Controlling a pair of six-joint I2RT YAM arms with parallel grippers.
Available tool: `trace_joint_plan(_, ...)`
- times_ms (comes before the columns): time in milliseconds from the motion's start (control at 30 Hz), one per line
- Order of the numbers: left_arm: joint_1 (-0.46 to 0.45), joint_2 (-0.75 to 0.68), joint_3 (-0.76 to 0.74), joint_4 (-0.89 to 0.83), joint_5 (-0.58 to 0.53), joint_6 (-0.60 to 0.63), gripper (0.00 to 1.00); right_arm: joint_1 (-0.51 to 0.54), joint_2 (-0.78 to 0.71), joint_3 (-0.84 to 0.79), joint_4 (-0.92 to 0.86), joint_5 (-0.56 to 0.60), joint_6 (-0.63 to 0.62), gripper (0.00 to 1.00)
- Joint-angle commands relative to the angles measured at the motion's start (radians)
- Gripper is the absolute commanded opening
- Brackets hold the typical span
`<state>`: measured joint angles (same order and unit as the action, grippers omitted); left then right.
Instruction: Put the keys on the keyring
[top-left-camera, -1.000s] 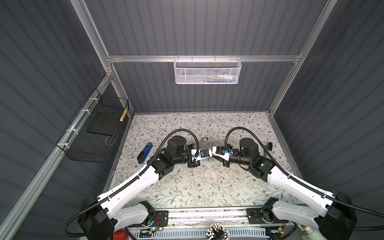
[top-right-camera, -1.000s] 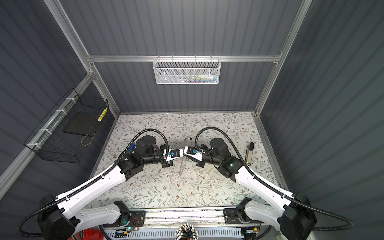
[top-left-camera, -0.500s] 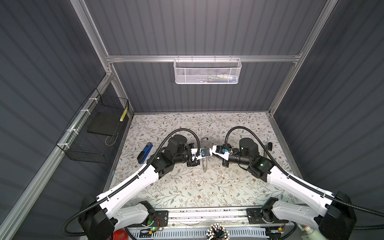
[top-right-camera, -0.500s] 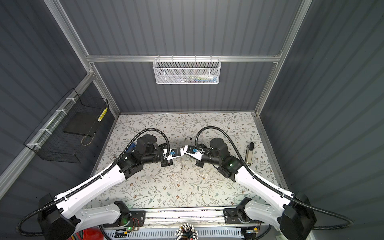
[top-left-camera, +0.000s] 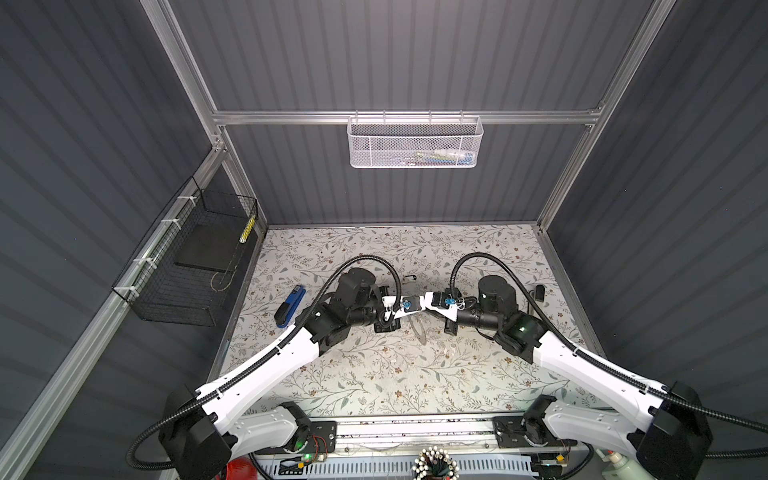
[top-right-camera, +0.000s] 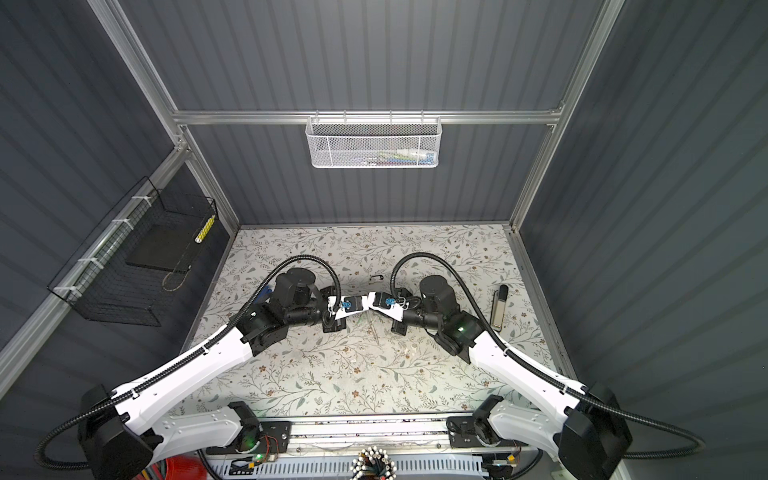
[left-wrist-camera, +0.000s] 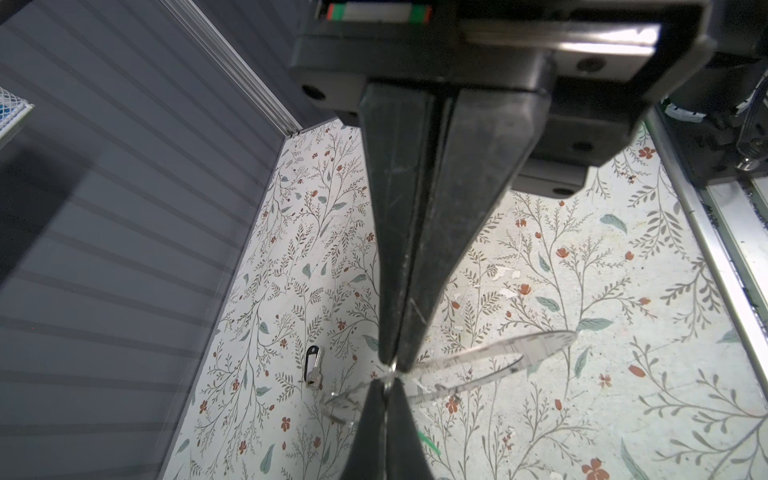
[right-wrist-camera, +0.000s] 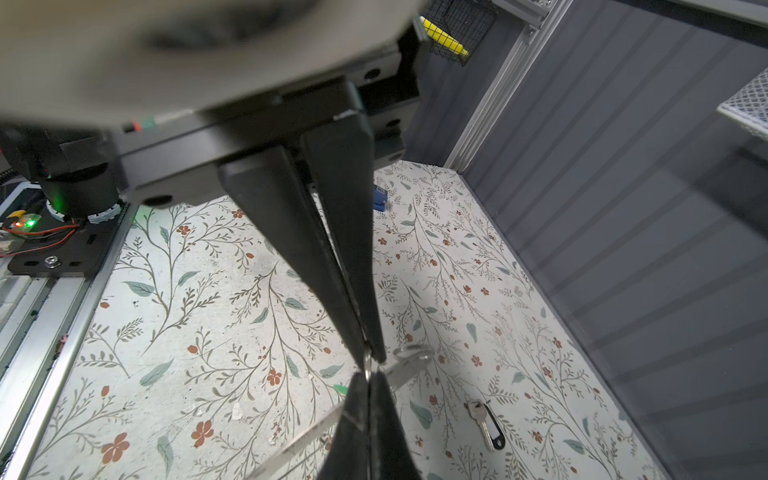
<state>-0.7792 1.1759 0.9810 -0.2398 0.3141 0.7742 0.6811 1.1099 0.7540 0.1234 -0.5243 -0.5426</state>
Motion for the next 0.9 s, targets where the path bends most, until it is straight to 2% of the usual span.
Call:
trace_joint_plan(0,-0.008,-0.005,0.018,0.019,0.05,-0.015,0.0,0.002,0.004,0.016,0.026,-0.01,0.005,0.0)
trace_joint_plan(67,-0.007,-0.012,0.013,0.03,0.052,-0.029,0.04,0.003,0.001,0.012,0.028,-0.004,0.004,0.0)
trace_joint_plan(133,-0.008,-0.023,0.002,0.043,0.024,-0.057,0.27,0.001,-0.009,0.0,0.065,0.003,0.028,0.0)
trace_joint_plan(167,-0.007,-0.033,-0.01,0.052,-0.012,-0.063,0.36,-0.002,-0.014,-0.014,0.098,-0.002,0.039,0.0)
trace_joint_plan(200,-0.007,-0.046,-0.026,0.067,-0.036,-0.07,0.4,-0.007,-0.018,-0.022,0.131,-0.01,0.049,0.0)
trace_joint_plan(367,0.027,-0.124,-0.148,0.217,-0.029,-0.186,0.41,-0.039,0.003,-0.005,0.195,-0.117,0.11,0.0)
trace_joint_plan(467,0.066,-0.16,-0.203,0.258,0.038,-0.257,0.39,-0.056,0.039,0.024,0.195,-0.179,0.134,0.0)
trace_joint_plan(667,0.135,-0.193,-0.283,0.397,0.166,-0.38,0.37,-0.063,0.067,0.01,0.319,-0.262,0.199,0.0)
trace_joint_plan(867,0.145,-0.168,-0.278,0.414,0.243,-0.397,0.31,-0.062,0.087,-0.016,0.443,-0.315,0.242,0.0)
